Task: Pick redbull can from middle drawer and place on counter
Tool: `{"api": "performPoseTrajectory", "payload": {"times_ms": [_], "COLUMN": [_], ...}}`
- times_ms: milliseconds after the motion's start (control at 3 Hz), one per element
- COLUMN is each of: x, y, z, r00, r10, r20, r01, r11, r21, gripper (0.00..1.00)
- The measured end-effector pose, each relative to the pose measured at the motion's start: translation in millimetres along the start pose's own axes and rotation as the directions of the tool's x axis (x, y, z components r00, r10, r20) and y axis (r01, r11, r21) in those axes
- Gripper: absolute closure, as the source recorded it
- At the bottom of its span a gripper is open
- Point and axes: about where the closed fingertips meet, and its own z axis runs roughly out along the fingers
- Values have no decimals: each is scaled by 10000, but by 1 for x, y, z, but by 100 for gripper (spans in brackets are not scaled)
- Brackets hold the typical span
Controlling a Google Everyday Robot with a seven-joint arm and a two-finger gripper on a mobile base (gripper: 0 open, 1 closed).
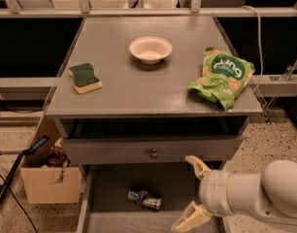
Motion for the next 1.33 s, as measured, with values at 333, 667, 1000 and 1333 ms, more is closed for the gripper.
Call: {"api": "performPoseTrajectory", "payload": {"times_ms": [333, 667, 1000, 1333], "x": [28, 65, 102, 123], "y": [14, 17, 7, 1], "z": [41, 79, 118, 141], "r00": [9993, 9952, 9893, 9855], "r10": [249, 560, 791, 1029], "r20": [-287, -798, -1228, -1350], "r01": [-260, -604, -868, -1124], "r11": [9990, 9967, 9945, 9916], "r21": [-376, -542, -593, -642], "gripper": [0, 0, 0, 0]}}
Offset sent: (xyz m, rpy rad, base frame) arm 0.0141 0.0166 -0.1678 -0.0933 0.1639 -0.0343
